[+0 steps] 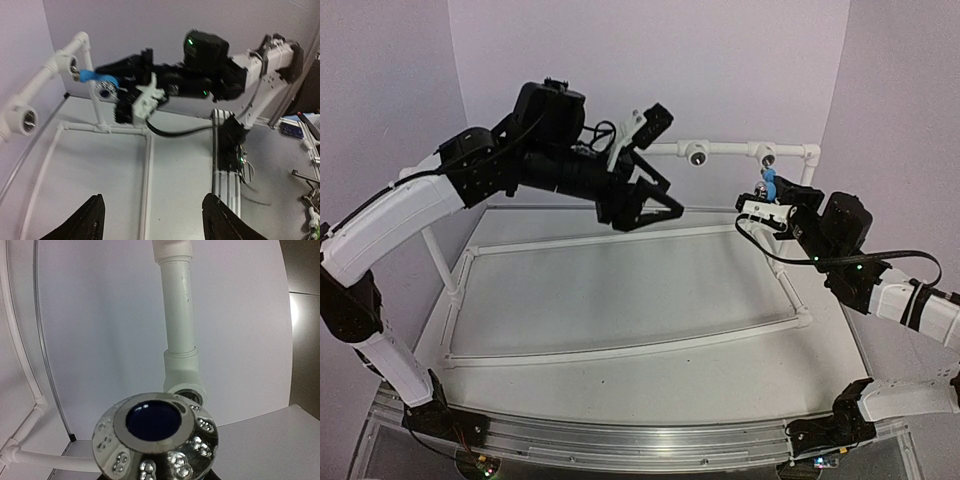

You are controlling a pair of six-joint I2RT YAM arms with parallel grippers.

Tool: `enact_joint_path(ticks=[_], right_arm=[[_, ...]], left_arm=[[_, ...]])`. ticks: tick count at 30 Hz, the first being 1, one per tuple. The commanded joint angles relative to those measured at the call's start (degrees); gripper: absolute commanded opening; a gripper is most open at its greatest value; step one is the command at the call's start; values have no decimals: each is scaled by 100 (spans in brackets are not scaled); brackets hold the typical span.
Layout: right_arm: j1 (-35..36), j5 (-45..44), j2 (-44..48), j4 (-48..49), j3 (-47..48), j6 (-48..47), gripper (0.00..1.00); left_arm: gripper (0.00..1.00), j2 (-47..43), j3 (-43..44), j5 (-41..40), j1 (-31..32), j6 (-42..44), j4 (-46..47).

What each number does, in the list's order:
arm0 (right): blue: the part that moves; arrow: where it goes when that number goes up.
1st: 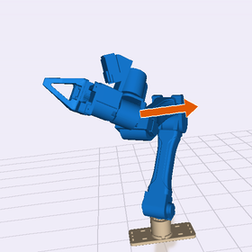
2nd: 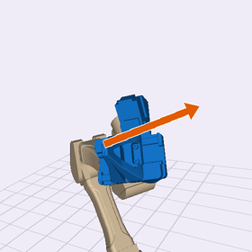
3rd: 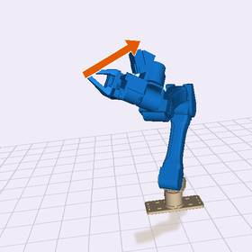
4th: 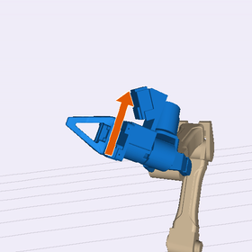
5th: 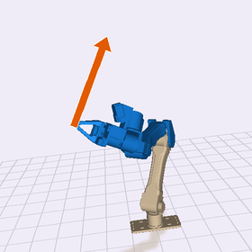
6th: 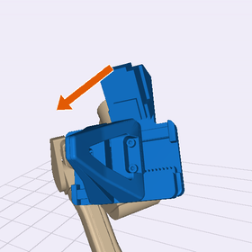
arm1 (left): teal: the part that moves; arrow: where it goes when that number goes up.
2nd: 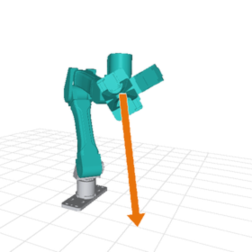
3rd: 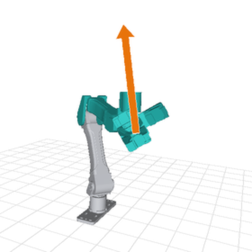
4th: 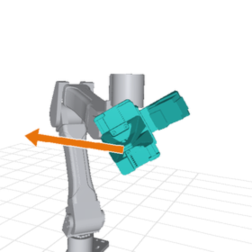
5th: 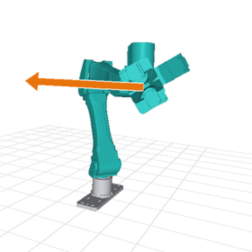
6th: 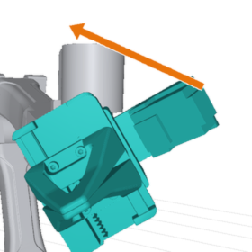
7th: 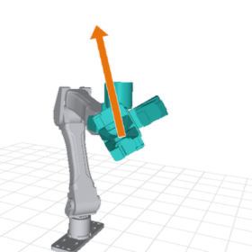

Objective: Install the water faucets

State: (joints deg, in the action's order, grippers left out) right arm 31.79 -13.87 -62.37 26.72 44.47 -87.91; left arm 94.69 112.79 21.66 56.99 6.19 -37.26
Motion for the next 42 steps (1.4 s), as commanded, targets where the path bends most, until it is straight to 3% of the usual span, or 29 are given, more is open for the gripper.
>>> enact_joint_path(ticks=[1, 5, 9, 16, 20, 32, 36, 42], right_arm=[[-39, -48, 182, -15, 283, 213, 0], [-47, -86, 222, -135, 392, 316, 0], [-50, -59, 222, -326, 502, 419, 0], [-46, -22, 384, -597, 709, 684, 0], [-49, 19, 373, -837, 800, 791, 0], [-46, 173, 425, -1139, 913, 993, 0], [-42, 204, 504, -1256, 906, 1135, 0], [-44, 253, 532, -1414, 961, 1124, 0]], left_arm=[[68, -402, -1921, -99, 25, 245, 1019], [73, -488, -3649, 25, 83, 279, 2786], [77, 126, -4333, -18, 110, 134, 4369], [76, 1831, -3513, 267, 274, 346, 4915], [77, 2648, -3081, -140, 498, 619, 5223], [76, 4005, -1897, -18, 571, 448, 5537], [77, 4322, -1508, -219, 585, 448, 5395], [78, 4598, -1160, 207, 641, 269, 4947]])
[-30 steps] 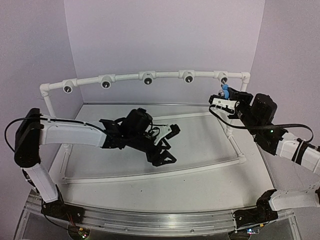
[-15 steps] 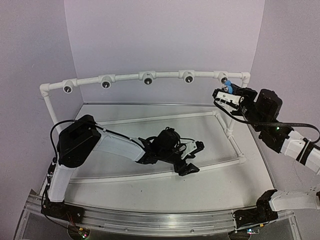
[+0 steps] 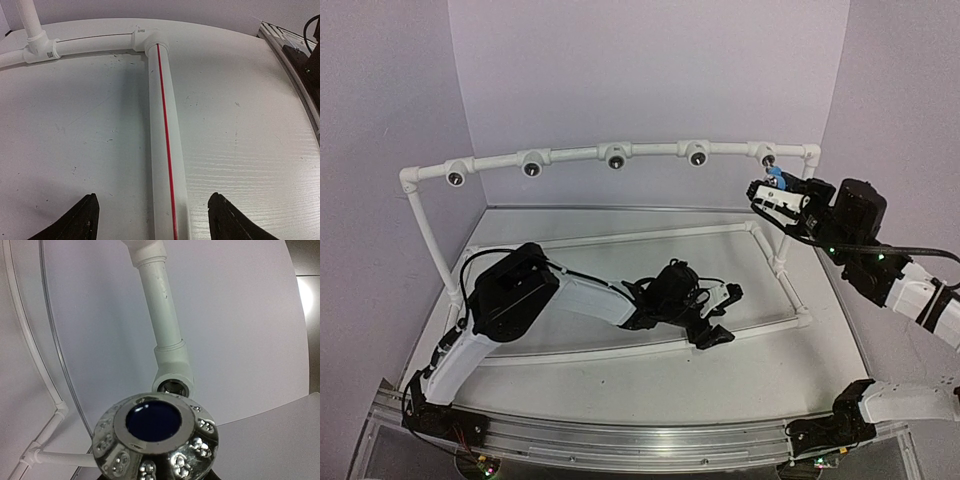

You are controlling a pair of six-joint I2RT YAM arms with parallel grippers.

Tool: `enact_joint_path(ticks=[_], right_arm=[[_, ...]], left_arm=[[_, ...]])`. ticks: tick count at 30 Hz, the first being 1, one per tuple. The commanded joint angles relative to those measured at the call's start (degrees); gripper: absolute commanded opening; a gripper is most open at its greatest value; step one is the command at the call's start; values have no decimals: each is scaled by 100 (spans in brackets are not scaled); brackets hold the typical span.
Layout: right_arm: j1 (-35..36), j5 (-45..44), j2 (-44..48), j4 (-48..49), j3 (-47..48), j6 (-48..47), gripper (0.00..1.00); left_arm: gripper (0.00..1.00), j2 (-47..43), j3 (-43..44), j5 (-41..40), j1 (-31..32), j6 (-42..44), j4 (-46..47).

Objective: Install the water faucets

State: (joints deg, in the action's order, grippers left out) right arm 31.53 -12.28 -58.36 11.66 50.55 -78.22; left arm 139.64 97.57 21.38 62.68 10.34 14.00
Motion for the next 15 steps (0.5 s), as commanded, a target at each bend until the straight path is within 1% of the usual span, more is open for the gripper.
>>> enact_joint_path(ticks=[1, 6, 9, 15], right_arm=[[-13, 108, 122, 52, 376, 156, 0], [-15, 151, 123, -3, 387, 163, 0], [-15, 129, 126, -40, 336, 109, 0], [-11, -57, 150, -41, 184, -73, 0]], left_arm=[[77, 174, 439, 176, 96, -149, -290], [73, 506, 1014, -190, 153, -151, -1222], [68, 567, 1118, -372, 196, -101, -1622], [45, 457, 909, -902, 271, 278, -1738]])
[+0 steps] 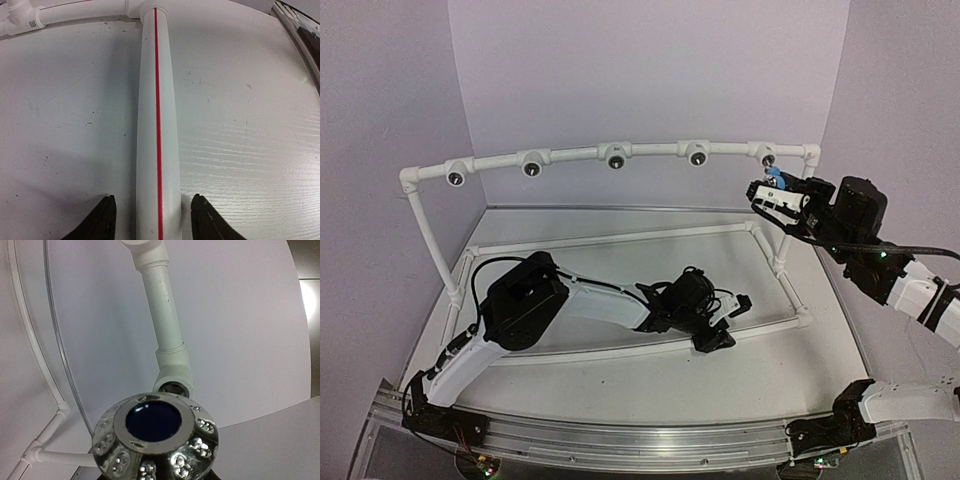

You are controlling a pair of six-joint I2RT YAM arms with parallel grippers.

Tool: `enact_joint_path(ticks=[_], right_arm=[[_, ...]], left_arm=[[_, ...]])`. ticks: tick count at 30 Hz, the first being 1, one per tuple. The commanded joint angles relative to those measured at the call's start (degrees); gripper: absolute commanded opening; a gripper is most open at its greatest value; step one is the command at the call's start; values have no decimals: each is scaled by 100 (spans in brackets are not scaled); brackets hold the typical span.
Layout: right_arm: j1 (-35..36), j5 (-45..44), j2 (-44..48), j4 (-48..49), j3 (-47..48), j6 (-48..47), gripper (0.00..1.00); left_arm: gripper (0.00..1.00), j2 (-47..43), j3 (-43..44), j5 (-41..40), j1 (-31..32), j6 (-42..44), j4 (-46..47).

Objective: Install the water faucets

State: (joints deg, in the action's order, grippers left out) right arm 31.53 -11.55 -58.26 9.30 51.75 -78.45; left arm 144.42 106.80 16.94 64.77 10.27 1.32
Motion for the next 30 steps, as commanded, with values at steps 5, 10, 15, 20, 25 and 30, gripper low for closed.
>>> enact_joint_path(ticks=[5, 10, 15, 20, 25, 30], right_arm=[[-15, -429, 191, 765, -222, -321, 0], [-16, -453, 180, 1632, -589, -693, 0], [-18, -298, 3, 1898, -553, -758, 0], [-20, -147, -134, 2053, -473, -721, 0], [-13, 8, -252, 1982, -409, -624, 0], [-18, -62, -384, 2131, -307, -542, 0]], left_arm=[[15, -219, -346, -509, 66, 594, -454], [1, -282, -504, -400, 66, 705, -413], [0, -299, -583, -326, 63, 708, -353], [0, -292, -619, -274, 62, 665, -306], [0, -298, -637, -174, 59, 665, -297], [0, -314, -709, -65, 61, 686, -287]])
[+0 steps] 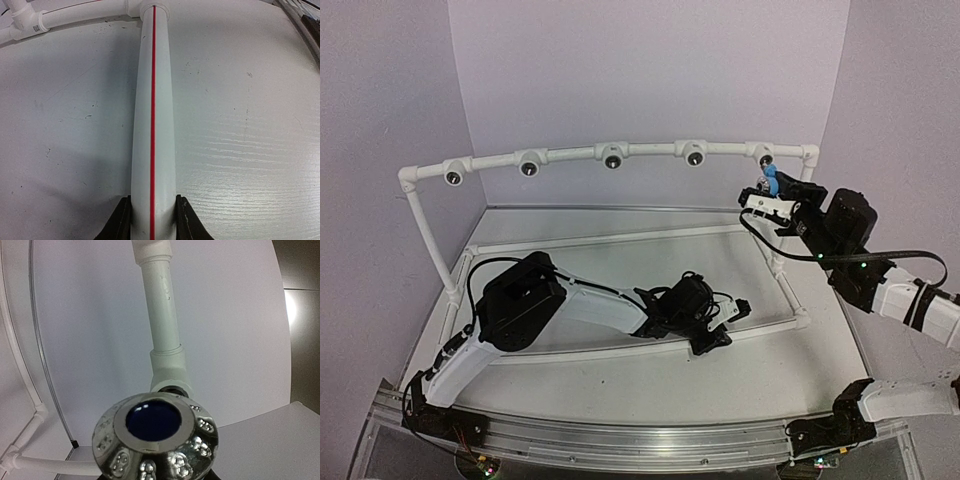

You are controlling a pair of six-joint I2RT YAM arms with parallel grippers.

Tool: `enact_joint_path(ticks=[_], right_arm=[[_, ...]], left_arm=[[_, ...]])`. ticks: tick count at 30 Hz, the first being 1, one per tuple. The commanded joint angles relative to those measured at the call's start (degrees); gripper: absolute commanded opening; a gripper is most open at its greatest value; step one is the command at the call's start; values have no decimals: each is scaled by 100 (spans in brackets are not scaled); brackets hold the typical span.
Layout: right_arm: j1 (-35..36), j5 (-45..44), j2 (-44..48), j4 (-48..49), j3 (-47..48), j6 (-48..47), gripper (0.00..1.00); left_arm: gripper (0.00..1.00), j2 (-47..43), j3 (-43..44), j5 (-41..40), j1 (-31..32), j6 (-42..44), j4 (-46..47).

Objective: Install the water faucets

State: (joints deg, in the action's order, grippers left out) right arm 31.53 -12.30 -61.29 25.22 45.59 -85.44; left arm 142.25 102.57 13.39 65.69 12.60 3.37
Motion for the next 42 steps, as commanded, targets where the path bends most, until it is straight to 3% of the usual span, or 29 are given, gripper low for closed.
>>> enact_joint_path(ticks=[1, 28, 42], right_arm=[[-13, -4, -103, 561, 324, 164, 0], [20, 175, -352, 669, 451, 321, 0], [29, 383, -363, 260, 356, 461, 0]], left_arm=[[0, -102, -298, 308, -30, 453, -488], [0, -40, -349, 578, -14, 322, -461], [0, -40, -355, 603, -13, 313, -463]])
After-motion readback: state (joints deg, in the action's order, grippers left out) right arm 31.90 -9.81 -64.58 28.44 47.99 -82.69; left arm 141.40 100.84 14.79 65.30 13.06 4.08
